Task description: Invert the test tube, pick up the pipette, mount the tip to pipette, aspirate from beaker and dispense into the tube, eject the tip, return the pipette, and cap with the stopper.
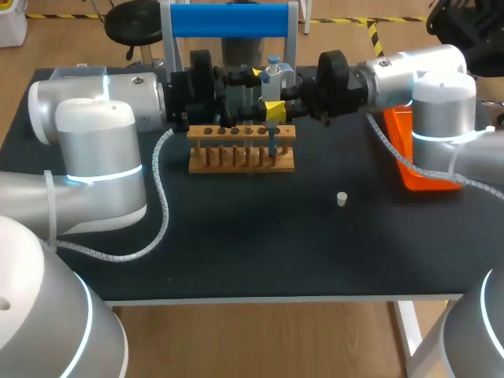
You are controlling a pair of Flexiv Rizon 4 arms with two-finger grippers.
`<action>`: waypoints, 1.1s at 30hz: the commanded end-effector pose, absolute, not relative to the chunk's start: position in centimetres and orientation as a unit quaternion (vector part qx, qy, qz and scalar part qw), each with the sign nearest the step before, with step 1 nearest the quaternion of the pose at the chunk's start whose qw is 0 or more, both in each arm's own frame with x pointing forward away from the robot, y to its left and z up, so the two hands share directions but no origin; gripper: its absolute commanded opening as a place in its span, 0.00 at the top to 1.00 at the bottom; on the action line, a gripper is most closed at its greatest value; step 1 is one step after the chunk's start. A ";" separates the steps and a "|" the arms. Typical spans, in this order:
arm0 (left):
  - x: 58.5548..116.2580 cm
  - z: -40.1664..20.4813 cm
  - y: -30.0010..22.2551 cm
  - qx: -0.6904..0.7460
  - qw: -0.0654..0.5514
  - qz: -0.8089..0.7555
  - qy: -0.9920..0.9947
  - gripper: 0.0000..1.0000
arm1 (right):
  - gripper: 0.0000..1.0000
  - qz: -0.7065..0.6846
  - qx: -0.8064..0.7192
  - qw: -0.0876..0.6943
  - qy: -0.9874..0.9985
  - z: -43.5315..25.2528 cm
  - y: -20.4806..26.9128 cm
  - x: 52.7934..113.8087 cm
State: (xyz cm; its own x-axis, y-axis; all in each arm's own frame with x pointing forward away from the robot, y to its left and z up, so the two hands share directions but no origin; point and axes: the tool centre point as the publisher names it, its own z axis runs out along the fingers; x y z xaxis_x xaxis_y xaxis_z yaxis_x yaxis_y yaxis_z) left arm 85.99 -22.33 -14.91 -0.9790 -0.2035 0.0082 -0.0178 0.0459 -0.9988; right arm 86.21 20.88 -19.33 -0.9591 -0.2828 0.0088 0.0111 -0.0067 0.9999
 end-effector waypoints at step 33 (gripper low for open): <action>85.9 -15.0 -22.3 -0.077 0.069 -0.687 0.719 1.00 | 1.00 -0.700 0.097 0.106 -0.699 -19.2 21.4 86.1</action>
State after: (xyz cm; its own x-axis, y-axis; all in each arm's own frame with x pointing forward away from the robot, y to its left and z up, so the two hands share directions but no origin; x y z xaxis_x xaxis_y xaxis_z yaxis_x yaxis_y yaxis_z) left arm 86.40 -22.14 -14.91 -0.9781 -0.2080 0.0074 -0.0173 0.0460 -0.9988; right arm 85.75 21.19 -19.27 -0.9577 -0.2874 0.0105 0.0118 -0.0028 0.9999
